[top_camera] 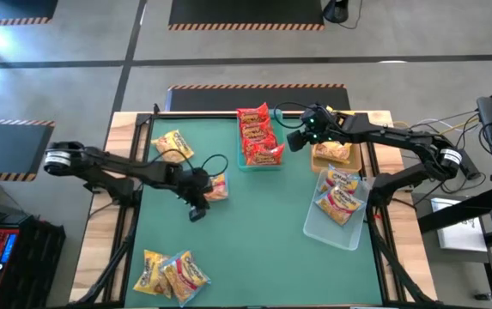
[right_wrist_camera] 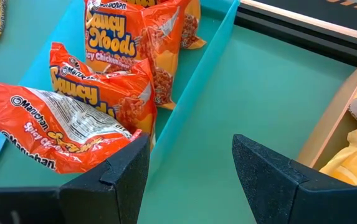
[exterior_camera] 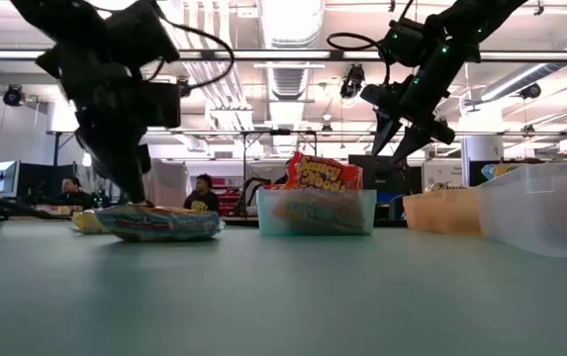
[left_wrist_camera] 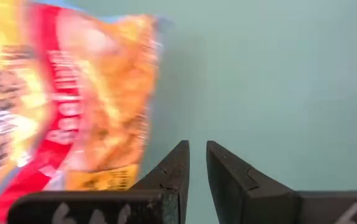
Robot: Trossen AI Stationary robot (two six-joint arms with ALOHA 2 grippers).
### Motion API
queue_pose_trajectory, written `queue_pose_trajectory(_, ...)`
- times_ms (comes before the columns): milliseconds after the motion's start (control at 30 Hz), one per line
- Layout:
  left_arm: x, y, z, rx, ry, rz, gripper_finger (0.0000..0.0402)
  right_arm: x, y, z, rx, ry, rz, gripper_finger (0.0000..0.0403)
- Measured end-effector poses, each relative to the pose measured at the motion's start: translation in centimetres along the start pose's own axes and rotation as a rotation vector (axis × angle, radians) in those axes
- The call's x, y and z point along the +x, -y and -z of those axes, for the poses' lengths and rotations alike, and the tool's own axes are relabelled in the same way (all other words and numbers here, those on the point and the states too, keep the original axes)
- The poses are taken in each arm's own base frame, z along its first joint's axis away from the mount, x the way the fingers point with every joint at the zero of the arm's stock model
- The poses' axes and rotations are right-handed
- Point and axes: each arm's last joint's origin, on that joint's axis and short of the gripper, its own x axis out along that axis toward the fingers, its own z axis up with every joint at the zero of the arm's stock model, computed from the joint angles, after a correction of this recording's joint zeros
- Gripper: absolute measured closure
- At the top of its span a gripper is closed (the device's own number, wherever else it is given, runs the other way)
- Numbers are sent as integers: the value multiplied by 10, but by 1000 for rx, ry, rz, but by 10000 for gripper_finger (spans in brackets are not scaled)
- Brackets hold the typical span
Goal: Sort Maruchan noodles
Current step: Put the blue noodle pack into the transparent bin
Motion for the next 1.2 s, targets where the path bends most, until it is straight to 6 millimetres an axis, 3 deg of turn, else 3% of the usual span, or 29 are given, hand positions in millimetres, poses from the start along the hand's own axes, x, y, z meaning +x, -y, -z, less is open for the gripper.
queue_pose_trajectory(233, -1, -8, -3, -644, 239, -261, 364, 1, 1, 2, 1, -7, 4, 187)
queue_pose_trajectory(433, 14, -10, -5, -825, 277, -292, 364, 2, 2, 4, -12, -12, 7, 187)
queue_pose_trajectory(600, 21, -4, -8, -739, 296, -264, 364, 2, 2, 4, -59, -12, 8, 187)
queue_pose_trajectory(1033, 21, 25, -10, -36, 11, 97, 364, 2, 2, 4, -130, -13, 7, 187)
queue_pose_trajectory(1200, 16, 36, -18, -141, 50, 92, 364, 2, 2, 4, -150, -13, 7, 187)
